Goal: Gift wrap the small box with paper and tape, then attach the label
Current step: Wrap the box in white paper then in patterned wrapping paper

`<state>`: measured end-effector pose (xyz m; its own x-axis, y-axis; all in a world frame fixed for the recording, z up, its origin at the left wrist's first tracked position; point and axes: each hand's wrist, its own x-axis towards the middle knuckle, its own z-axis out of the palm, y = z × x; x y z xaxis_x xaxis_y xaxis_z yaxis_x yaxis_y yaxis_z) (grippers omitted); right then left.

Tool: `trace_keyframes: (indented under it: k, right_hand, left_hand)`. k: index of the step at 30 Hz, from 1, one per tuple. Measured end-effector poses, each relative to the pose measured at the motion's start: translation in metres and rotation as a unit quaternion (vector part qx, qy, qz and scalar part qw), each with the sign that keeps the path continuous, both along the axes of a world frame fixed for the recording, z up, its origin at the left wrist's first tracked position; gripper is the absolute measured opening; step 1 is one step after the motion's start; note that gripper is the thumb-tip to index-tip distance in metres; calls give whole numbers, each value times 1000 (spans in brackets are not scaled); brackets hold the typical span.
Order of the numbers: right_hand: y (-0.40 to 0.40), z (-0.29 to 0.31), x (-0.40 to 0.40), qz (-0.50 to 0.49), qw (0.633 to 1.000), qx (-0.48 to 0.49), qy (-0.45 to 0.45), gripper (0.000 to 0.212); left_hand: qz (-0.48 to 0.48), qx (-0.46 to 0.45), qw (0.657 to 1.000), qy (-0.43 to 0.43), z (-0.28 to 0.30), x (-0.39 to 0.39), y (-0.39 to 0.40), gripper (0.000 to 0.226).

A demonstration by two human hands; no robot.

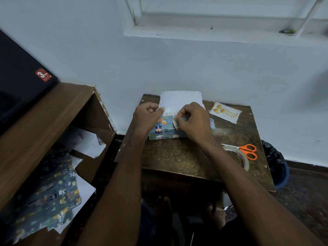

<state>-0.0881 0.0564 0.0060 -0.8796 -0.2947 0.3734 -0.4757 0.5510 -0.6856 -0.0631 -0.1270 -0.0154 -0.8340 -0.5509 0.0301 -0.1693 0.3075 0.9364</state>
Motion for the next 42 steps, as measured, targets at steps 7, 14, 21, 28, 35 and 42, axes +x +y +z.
trace_keyframes:
  k: [7,14,21,28,35,42]
  right_hand:
    - [1,2,1,3,1000,2,4,10]
    - [4,4,2,5,1000,-9,-14,7]
    - [6,6,3,-4,1000,-4,-21,13]
    - [6,13,11,-13,999,34,28,67]
    - [4,17,5,-30,996,84,4,54]
    - [2,14,9,-55,994,94,32,31]
  left_hand:
    - [-32,-34,999,14,8,1,3,28]
    - [-57,-83,995,-24,16,6,12,66]
    - [-47,-12,999,-8,5,5,1,59]
    - [-84,2,996,17,14,9,1,23]
    - [-109,-16,993,37,25,16,-2,5]
    - [-152,-175,972,24,35,25,-10,19]
